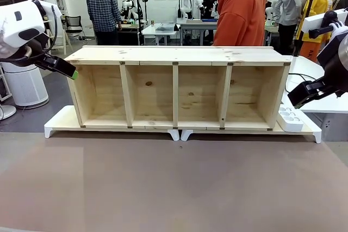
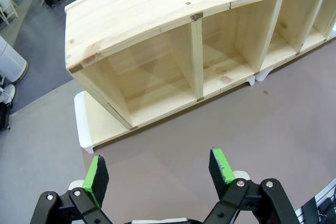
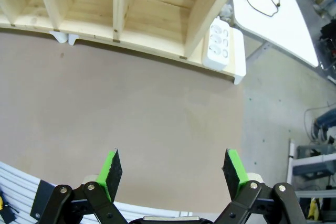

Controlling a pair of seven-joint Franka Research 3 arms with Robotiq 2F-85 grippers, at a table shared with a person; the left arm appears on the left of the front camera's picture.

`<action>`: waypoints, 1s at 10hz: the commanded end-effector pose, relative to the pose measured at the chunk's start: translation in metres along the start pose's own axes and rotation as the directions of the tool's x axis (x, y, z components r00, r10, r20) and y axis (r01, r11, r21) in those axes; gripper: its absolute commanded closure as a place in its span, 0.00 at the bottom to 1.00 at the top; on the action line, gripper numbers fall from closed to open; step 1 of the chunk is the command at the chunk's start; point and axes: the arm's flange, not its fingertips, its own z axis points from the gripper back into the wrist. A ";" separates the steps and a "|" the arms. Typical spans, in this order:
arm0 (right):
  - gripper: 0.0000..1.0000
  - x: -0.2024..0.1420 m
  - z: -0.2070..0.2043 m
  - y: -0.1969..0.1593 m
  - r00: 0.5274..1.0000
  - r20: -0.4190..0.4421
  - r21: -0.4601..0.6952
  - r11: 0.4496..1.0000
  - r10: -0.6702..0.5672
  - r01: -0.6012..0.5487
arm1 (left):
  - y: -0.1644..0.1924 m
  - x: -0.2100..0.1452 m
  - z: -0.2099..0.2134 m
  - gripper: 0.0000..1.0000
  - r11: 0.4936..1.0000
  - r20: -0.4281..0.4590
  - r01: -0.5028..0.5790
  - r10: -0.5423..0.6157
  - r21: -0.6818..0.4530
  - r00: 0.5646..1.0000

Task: Perform cable management.
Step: When the cord part of the Power Cable appears at the lower middle area of the table and stops, grasp the cord part of the Power Cable.

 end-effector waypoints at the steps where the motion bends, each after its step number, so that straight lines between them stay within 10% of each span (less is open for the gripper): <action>1: 0.00 0.000 -0.001 -0.001 1.000 -0.002 -0.001 1.000 -0.003 0.003 | 0.000 0.000 0.000 0.00 1.000 0.009 -0.009 0.009 0.009 1.000; 10: 0.00 0.000 -0.001 -0.001 1.000 -0.002 -0.001 1.000 -0.003 0.003 | 0.000 0.000 0.000 0.00 1.000 0.009 -0.009 0.009 0.009 1.000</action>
